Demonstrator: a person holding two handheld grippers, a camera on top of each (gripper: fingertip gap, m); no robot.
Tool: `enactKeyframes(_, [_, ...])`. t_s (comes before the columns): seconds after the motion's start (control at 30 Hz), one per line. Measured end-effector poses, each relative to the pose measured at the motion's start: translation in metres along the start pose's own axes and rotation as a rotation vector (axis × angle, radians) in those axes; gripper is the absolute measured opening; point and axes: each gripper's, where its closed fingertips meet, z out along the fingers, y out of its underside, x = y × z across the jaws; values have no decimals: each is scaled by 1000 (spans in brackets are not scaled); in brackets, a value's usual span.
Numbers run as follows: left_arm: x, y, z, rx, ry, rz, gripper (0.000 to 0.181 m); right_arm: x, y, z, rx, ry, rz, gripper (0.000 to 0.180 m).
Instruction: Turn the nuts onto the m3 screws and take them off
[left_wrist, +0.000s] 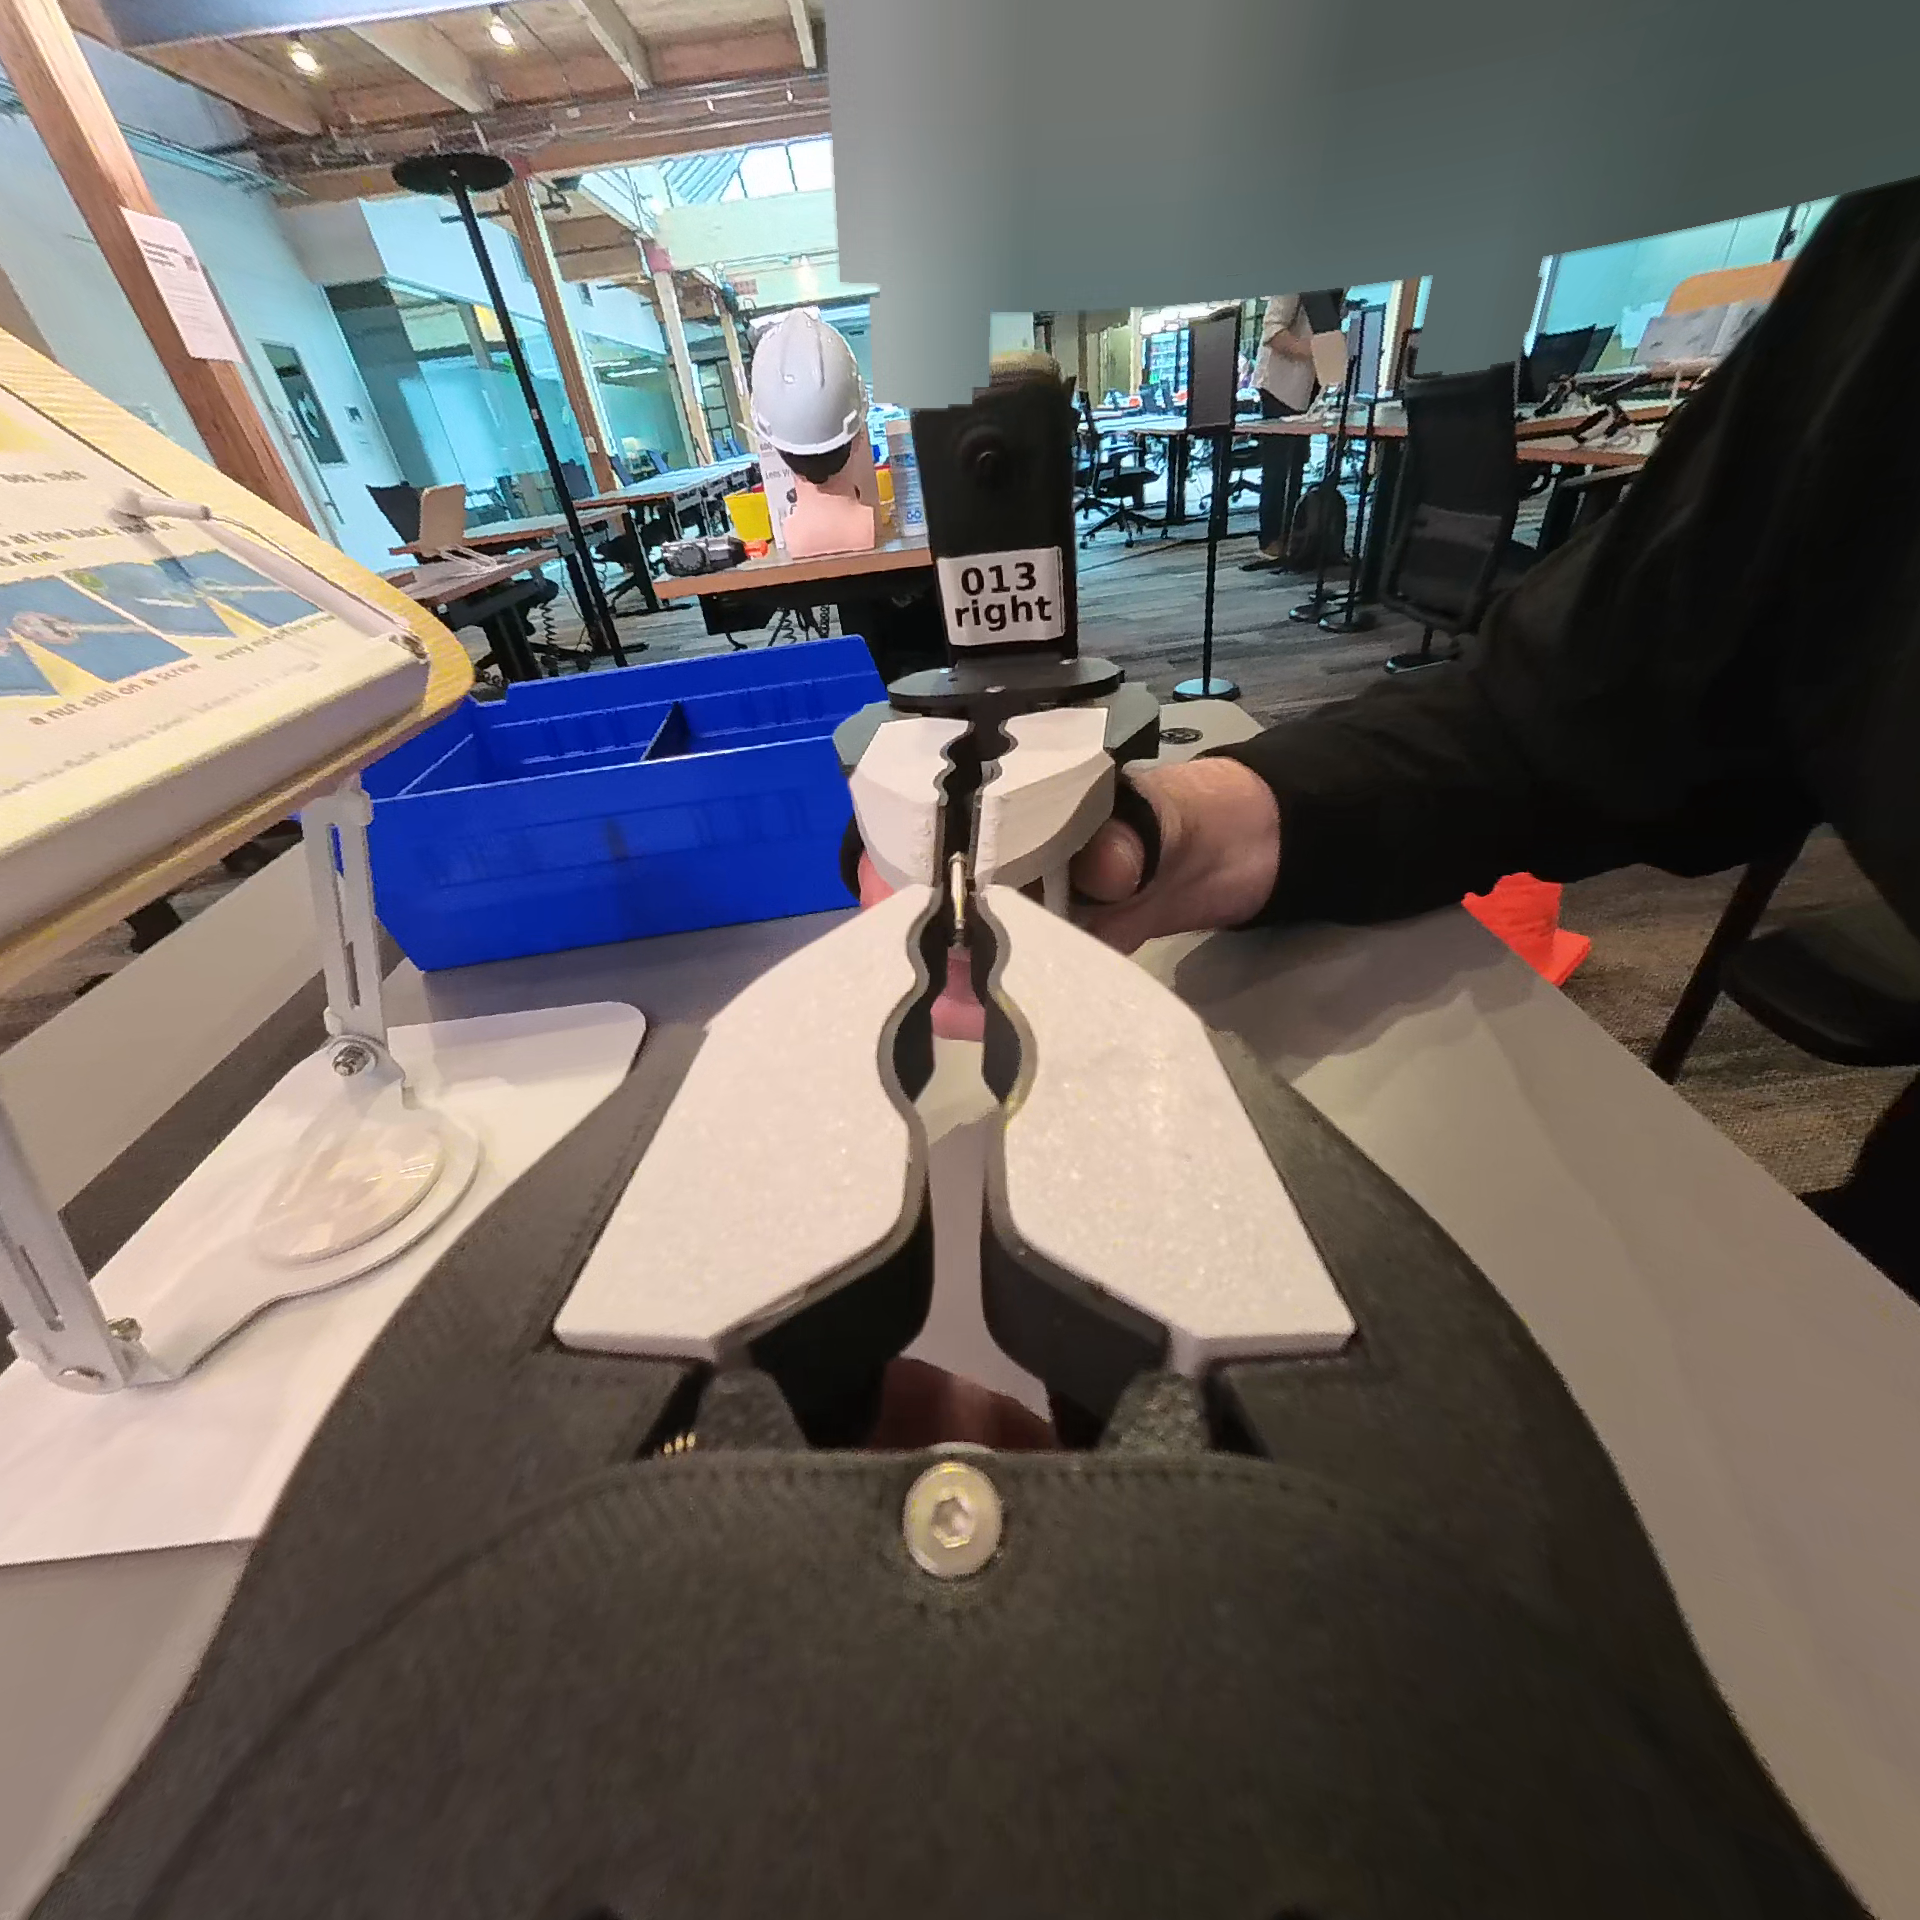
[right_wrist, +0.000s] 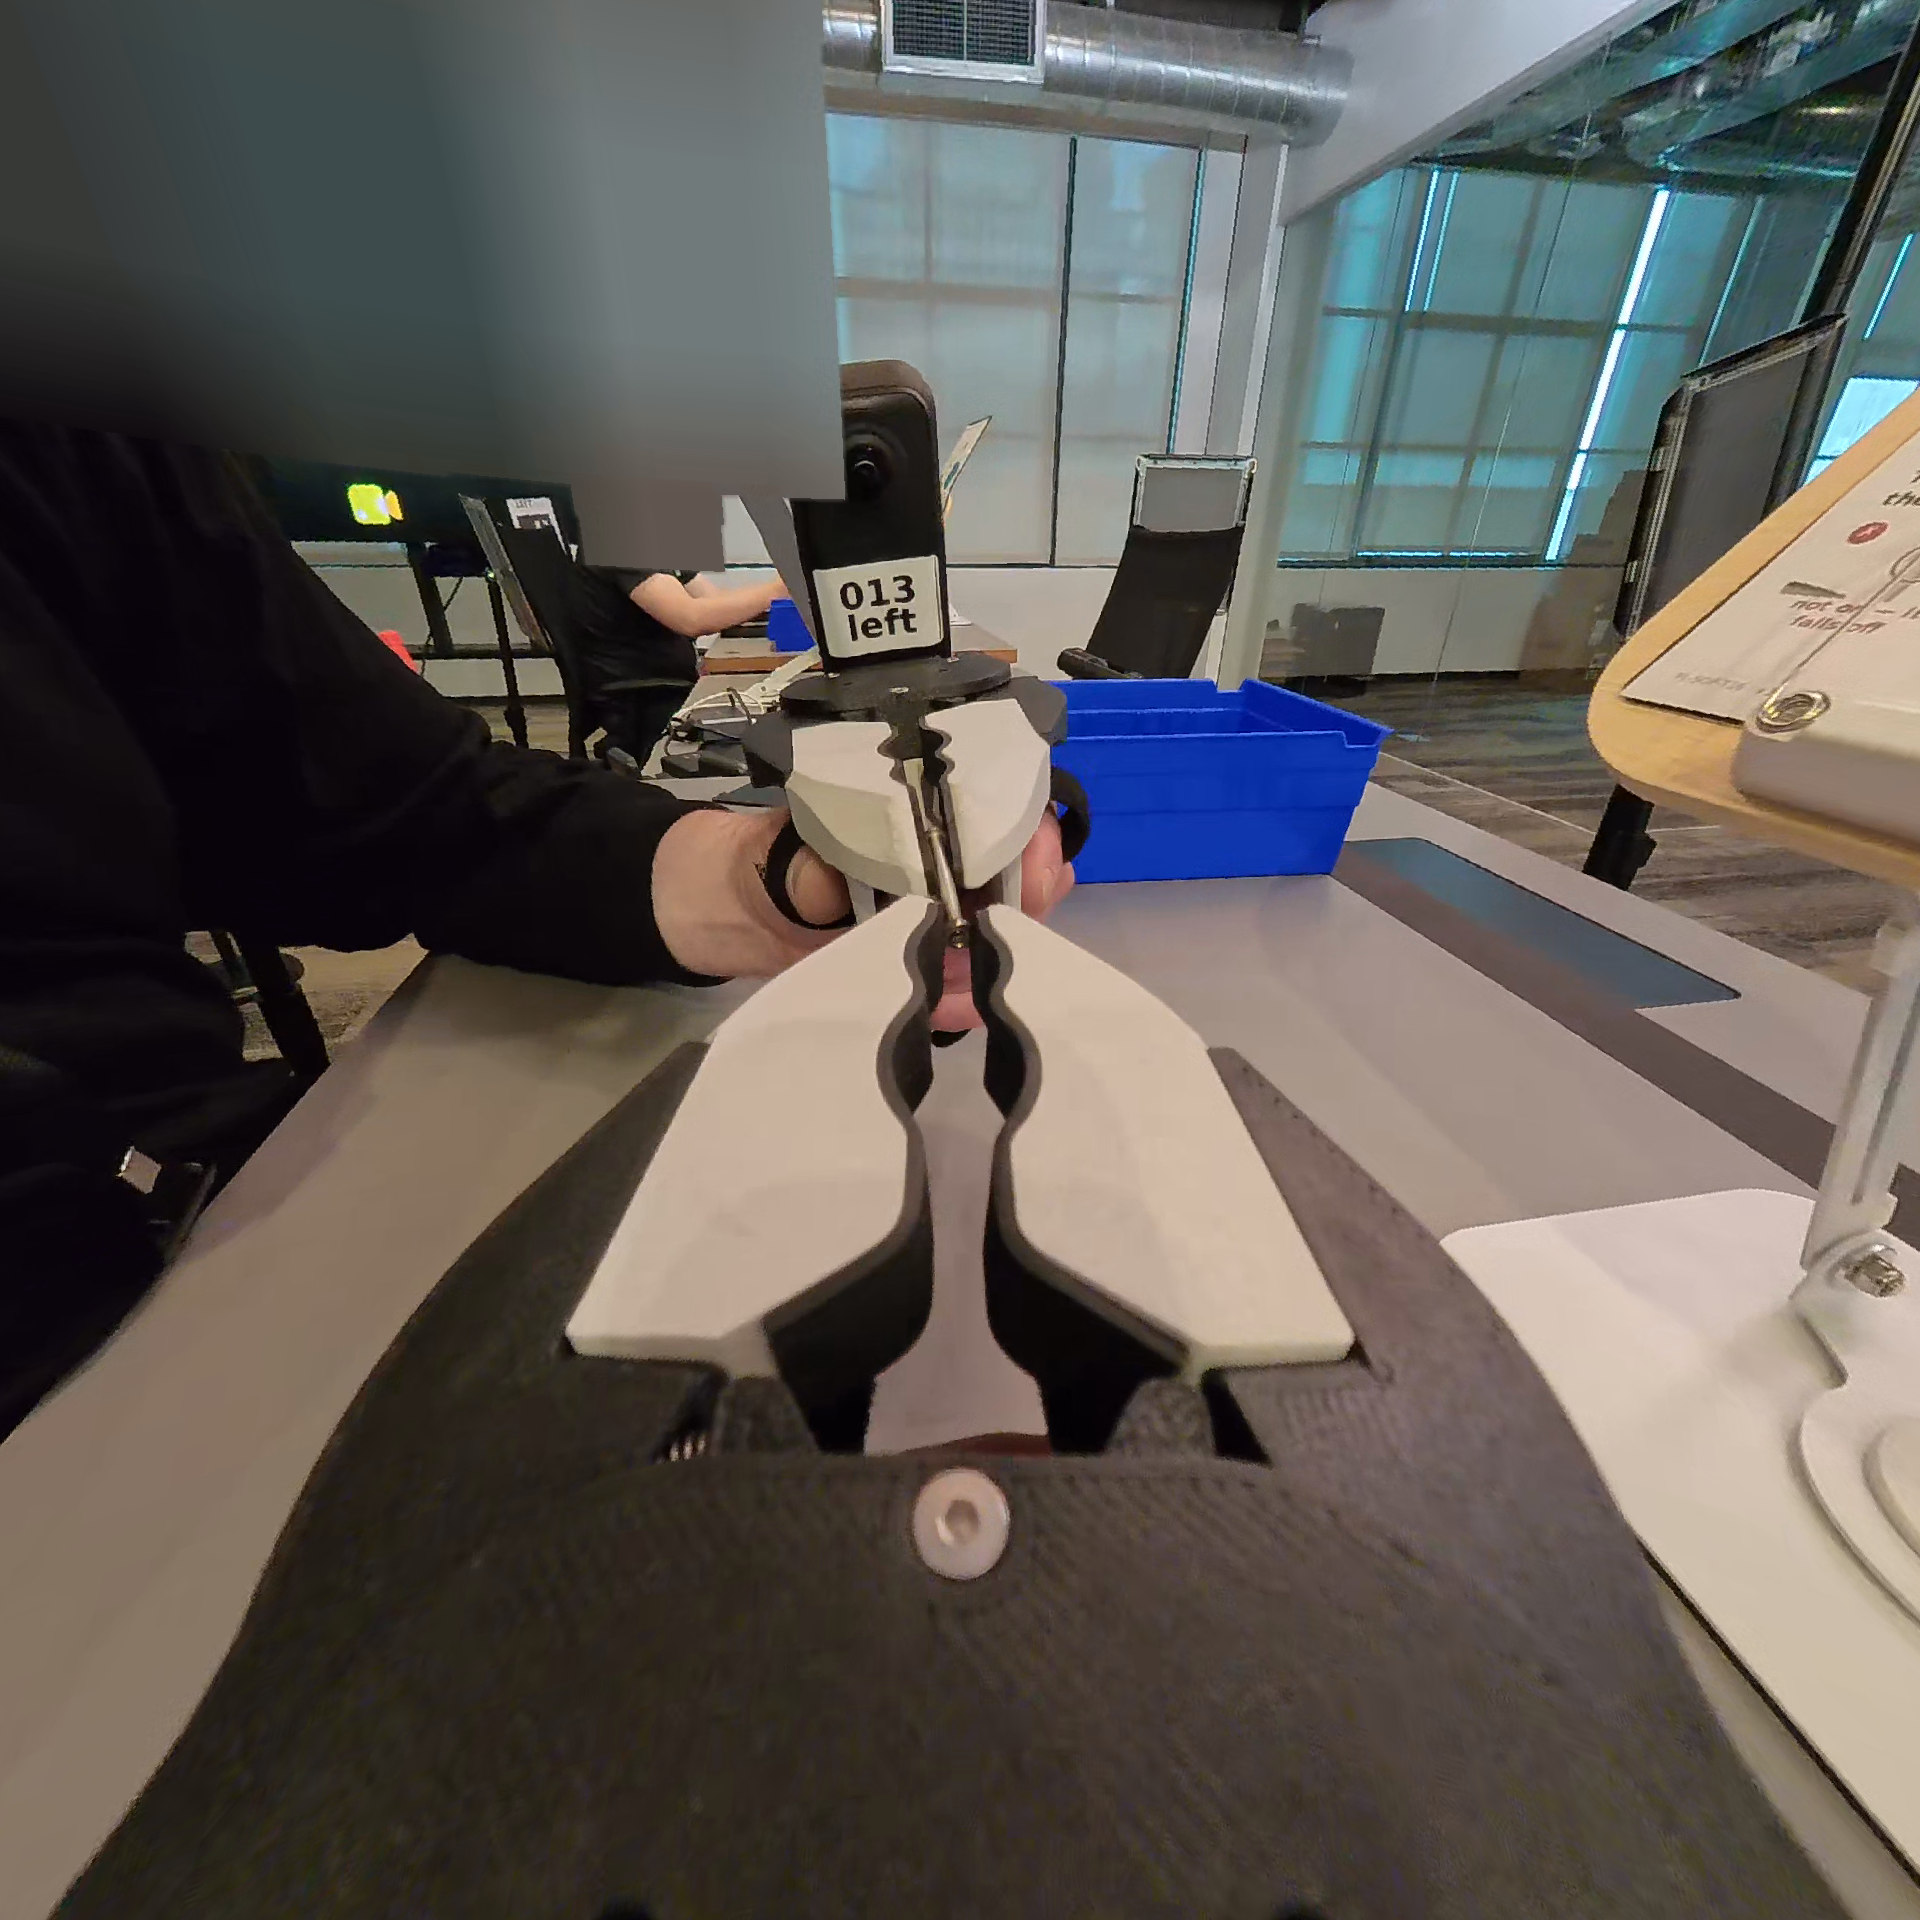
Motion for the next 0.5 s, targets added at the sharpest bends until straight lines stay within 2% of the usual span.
enactKeyframes(0.1, [-1,-1,0,13,20,-72,3,0,0,1,2,13,-17,4])
enactKeyframes(0.2, [-2,-3,0,60,76,-259,3,1,-2,1,-19,77,-142,4])
enactKeyframes(0.33, [-2,1,0,180,221,-600,3,2,0,1,-179,234,-556,4])
enactKeyframes(0.5, [1,8,1,167,306,-734,2,1,7,-1,-358,339,-1031,5])
